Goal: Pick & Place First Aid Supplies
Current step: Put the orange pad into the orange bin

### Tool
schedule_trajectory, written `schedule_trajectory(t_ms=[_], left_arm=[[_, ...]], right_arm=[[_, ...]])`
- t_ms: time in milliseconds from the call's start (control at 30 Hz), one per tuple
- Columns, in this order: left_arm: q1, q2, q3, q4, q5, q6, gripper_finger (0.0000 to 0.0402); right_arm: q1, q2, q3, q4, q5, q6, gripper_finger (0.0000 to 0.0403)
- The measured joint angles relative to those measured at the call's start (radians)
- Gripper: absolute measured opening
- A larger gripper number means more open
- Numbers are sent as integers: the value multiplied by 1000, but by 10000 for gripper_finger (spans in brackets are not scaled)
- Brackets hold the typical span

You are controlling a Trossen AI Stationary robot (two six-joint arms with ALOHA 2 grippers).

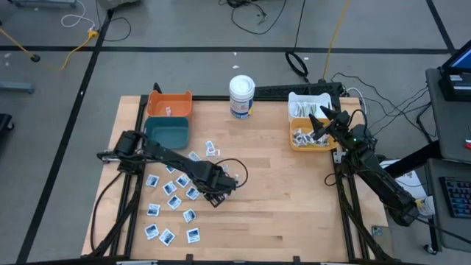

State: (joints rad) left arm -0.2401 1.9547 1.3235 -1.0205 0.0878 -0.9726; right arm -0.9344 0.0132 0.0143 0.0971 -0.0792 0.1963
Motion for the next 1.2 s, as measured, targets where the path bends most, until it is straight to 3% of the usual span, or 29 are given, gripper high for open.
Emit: schedule_trajectory(t_ms=[333,733,933,1200], left_arm=[[-2,23,0,31,-38,-1,165],[-2,23,-11,32,-37,13,9],[6,7,-11,31,-8,67,4],[63,-132,-11,20,-14,155,3]], right_arm=[[0,0,0,0,0,0,337],[0,0,0,0,0,0,337],[0,0,0,0,0,0,337],[0,0,0,0,0,0,337]])
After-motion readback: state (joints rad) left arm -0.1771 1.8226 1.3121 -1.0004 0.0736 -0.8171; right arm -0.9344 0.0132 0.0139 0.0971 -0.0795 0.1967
